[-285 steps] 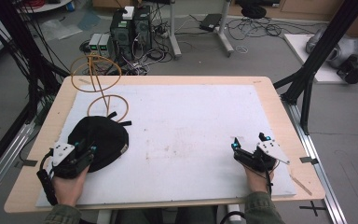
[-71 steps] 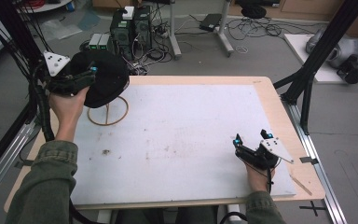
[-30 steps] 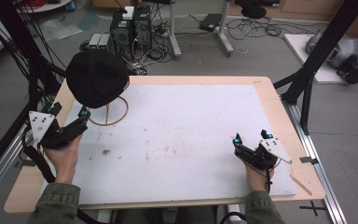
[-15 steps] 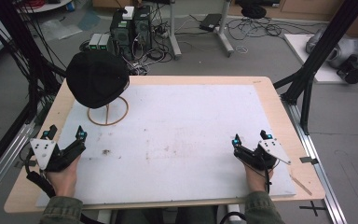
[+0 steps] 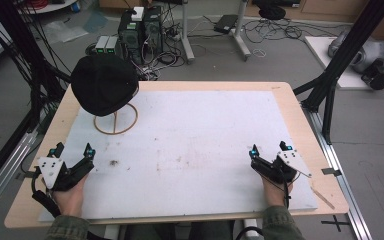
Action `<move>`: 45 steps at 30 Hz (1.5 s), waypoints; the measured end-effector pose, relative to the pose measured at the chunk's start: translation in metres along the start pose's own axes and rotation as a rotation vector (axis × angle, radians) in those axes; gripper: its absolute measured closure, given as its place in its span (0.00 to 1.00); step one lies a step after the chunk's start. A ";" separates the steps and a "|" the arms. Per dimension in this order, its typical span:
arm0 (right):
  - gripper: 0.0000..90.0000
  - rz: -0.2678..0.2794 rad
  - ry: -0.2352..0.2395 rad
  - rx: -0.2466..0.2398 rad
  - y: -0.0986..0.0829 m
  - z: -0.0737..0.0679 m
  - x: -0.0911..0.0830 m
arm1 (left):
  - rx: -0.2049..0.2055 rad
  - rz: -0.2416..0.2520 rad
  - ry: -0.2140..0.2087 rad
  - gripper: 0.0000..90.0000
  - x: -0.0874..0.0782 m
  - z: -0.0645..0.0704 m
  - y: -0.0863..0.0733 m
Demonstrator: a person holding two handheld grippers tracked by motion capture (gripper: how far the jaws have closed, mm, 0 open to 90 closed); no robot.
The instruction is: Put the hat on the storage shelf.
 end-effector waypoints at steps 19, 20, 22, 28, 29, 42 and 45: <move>0.06 -0.003 -0.005 0.000 0.000 0.002 0.000 | -0.011 -0.035 -0.004 0.19 0.000 -0.002 -0.006; 0.06 -0.004 -0.004 0.002 0.000 0.001 0.000 | -0.018 -0.041 -0.006 0.19 0.000 -0.002 -0.007; 0.06 -0.007 -0.001 0.004 0.000 0.001 0.000 | -0.033 -0.045 -0.007 0.19 0.001 -0.004 -0.007; 0.06 -0.009 -0.003 -0.006 -0.001 0.001 0.001 | -0.047 -0.042 0.000 0.19 0.001 -0.006 -0.007; 0.06 -0.015 0.001 -0.001 -0.001 0.000 0.001 | -0.046 -0.045 -0.001 0.19 0.001 -0.006 -0.008; 0.06 -0.016 0.001 -0.014 -0.002 0.001 0.002 | -0.046 -0.056 -0.009 0.19 0.003 -0.005 -0.008; 0.06 -0.016 0.003 -0.014 -0.002 0.001 0.002 | -0.047 -0.055 -0.011 0.19 0.003 -0.004 -0.008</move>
Point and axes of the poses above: each handheld gripper's, and its own axes: x roughly forward along the jaws, y roughly out of its top, z roughly to its right, the point moved 2 cm from there along x, roughly forward along the jaws, and after that the axes turned 14 degrees about -z, right-handed, at the moved point
